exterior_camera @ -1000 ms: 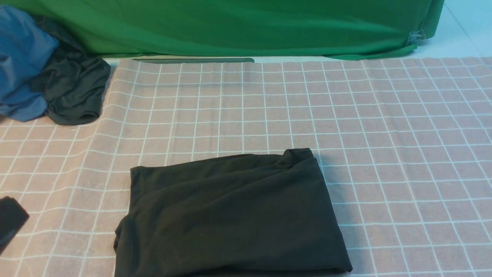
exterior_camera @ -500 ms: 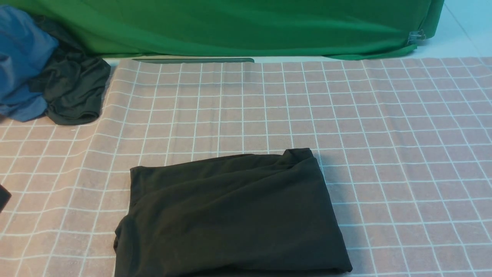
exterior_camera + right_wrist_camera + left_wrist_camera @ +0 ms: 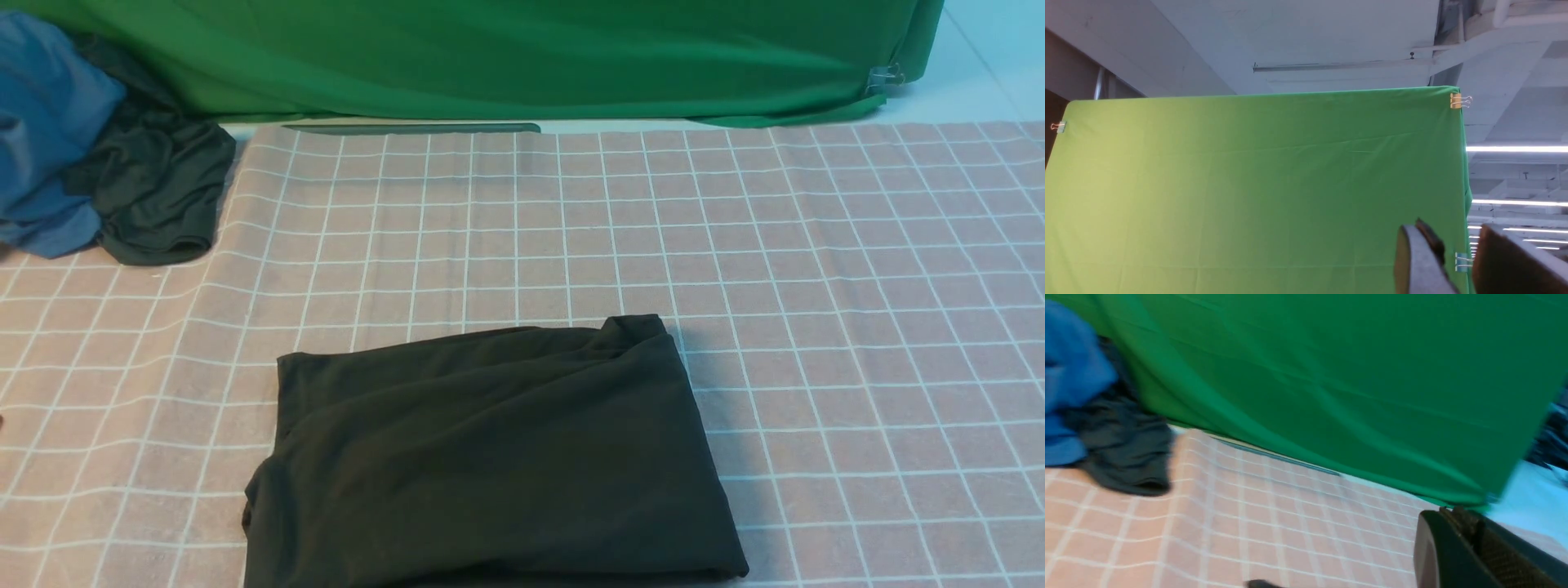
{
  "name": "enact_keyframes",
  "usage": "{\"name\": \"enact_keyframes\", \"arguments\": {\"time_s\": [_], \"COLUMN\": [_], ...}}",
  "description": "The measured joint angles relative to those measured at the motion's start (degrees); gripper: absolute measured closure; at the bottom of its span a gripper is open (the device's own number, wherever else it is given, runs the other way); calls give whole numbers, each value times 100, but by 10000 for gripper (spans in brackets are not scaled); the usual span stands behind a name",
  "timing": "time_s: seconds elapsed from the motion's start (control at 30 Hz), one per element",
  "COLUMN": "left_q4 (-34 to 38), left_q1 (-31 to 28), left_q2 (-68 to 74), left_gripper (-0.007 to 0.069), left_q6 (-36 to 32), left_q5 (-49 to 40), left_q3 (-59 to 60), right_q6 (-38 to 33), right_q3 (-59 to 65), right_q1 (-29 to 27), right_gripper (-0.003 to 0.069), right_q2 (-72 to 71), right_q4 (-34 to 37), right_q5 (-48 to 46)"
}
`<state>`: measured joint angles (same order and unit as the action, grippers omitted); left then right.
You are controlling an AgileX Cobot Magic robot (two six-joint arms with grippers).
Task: Fold a long-sleeved shirt over a pink coffee tablecloth.
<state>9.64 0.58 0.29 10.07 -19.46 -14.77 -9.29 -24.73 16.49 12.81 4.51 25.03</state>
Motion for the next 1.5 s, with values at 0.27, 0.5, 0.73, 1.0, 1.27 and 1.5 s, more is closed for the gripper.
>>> {"name": "enact_keyframes", "arguments": {"time_s": [0.27, 0.5, 0.73, 1.0, 1.27, 1.5], "left_q4": [-183, -601, -730, -735, -735, -735], "left_q1": [-571, -515, -515, -515, -515, -515], "left_q2": [-29, -32, -36, -36, -38, -38], "left_gripper": [610, 610, 610, 610, 610, 610], "left_q6": [0, 0, 0, -12, -12, -12], "left_q5": [195, 676, 687, 687, 687, 687], "left_q3": [1469, 1515, 1515, 1515, 1515, 1515], "right_q6": [0, 0, 0, 0, -373, -770], "right_q3": [0, 0, 0, 0, 0, 562], "right_q1": [0, 0, 0, 0, -19, -1003], "right_gripper": [410, 410, 410, 410, 410, 410], "right_q2": [-12, -12, -12, -12, -60, -287], "right_q4": [-5, -5, -5, -5, 1, 1], "right_q5": [-6, -6, -6, 2, -443, -3264]}}
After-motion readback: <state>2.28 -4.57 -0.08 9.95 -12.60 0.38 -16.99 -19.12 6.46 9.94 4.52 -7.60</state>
